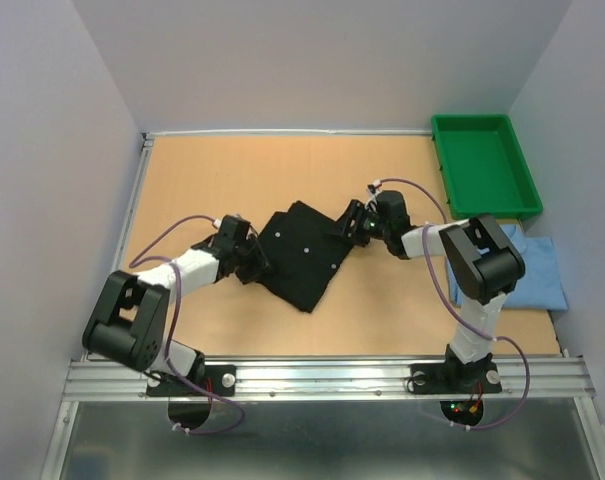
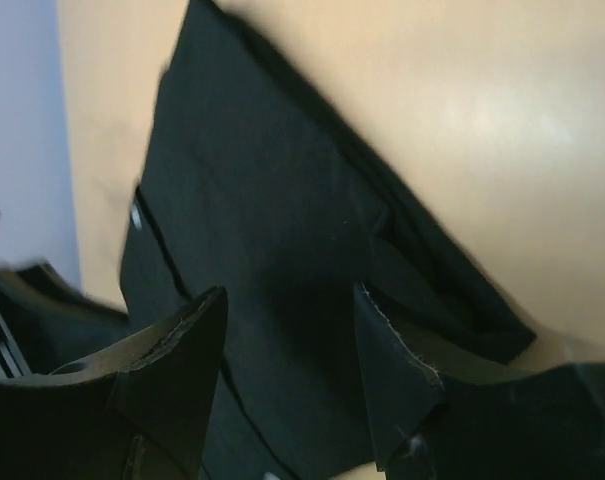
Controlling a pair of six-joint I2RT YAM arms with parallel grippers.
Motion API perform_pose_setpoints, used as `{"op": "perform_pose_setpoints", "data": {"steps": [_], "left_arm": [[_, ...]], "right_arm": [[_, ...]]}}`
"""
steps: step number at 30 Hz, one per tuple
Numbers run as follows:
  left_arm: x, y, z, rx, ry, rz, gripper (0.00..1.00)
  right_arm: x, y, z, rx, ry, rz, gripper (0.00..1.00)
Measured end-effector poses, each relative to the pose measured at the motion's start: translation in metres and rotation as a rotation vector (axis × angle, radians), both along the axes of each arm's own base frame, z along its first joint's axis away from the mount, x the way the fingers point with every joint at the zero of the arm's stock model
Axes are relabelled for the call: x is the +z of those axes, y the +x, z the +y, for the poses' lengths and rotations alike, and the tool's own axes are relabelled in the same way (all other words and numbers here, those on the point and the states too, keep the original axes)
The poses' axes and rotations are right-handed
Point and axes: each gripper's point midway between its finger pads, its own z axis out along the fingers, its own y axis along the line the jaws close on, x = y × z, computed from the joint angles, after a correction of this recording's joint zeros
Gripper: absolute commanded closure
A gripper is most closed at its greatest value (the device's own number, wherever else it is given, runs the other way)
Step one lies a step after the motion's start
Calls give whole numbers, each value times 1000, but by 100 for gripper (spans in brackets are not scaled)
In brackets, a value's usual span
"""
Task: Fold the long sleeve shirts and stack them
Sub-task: Fold the shirt
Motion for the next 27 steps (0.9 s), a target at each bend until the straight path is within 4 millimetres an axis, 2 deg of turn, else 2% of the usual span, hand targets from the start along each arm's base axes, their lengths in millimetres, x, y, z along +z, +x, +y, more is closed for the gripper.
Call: {"op": "perform_pose_setpoints", "data": {"steps": [2,5,6,11,13,14,15,18,19,20,22,24,26,27], "left_arm": [[0,24,2,5,27,2,49],[1,65,4,4,75,-12,46],[3,82,2,-5,84,-28,45],[8,151,-7,-54,152,-97,36],[10,168,-8,-72,182,-124,31],[12,170,-7,-79,198,-132,28],[13,171,-5,-85,219,-137,21],[19,169,3,-96,265,-146,13],[24,168,6,-104,283,-158,11],[31,165,8,-111,297,-175,10],[53,155,10,-133,335,-229,10],[80,145,1,-171,367,-310,10],[115,123,-26,-260,391,-430,10],[126,114,-38,-297,393,-474,10]], "right_arm": [[2,-18,-13,-16,-28,12,41],[-7,-53,-30,-36,-68,65,41],[0,-59,-29,-33,-68,54,41],[0,-110,-15,22,-84,99,41],[2,-123,-8,50,-88,108,40],[5,-128,-6,60,-92,112,39],[6,-131,-7,62,-101,113,37],[15,-131,-21,28,-162,94,33],[22,-127,-28,9,-191,72,28],[28,-123,-32,-7,-205,60,20],[47,-106,-50,-70,-250,8,9],[66,-90,-72,-137,-278,-38,0],[80,-79,-95,-205,-315,-69,0],[89,-72,-111,-255,-340,-88,0]]}}
